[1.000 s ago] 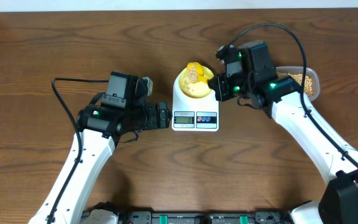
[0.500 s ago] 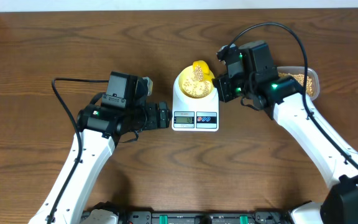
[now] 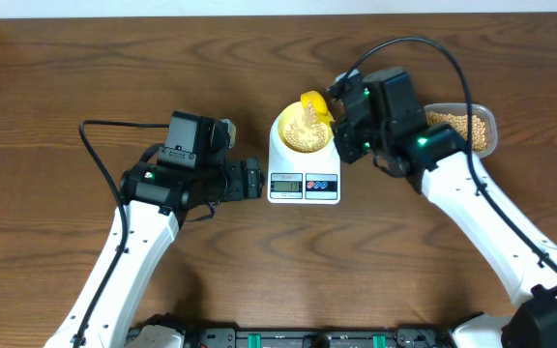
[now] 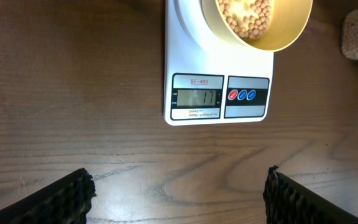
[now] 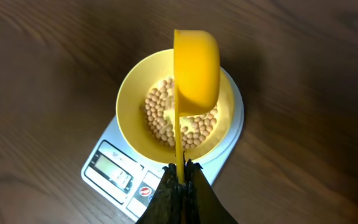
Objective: Scoop item into bowl and weigh 50g on scale
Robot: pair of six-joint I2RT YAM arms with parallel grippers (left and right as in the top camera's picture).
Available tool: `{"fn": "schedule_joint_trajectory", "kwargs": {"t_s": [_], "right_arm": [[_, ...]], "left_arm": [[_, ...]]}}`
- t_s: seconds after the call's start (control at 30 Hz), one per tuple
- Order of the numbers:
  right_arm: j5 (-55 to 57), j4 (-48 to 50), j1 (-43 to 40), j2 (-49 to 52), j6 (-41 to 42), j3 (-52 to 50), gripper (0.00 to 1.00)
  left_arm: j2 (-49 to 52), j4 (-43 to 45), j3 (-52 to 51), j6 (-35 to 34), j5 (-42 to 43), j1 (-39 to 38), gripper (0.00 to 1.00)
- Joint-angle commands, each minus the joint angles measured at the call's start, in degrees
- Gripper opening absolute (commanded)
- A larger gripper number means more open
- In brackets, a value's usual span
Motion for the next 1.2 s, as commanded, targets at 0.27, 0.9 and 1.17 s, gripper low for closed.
{"fn": "schedule_joint_trajectory", "kwargs": {"t_s": [0.27, 0.9, 1.17], "right_arm": [[11.52, -0.02, 5.42, -1.29, -4.5, 1.29, 0.02], [13.35, 2.86, 6.1, -1.31, -5.6, 1.29, 0.01], [13.35, 3.19, 6.1, -1.31, -4.87, 1.29, 0.01]], "left_arm": [[0.44, -0.76, -0.48, 1.77, -0.72, 0.31, 0.89], [0.44, -4.72, -0.48, 22.47, 8.33, -0.68, 0.89], [0.42, -4.57, -0.48, 22.47, 3.48, -1.22, 0.89]]}}
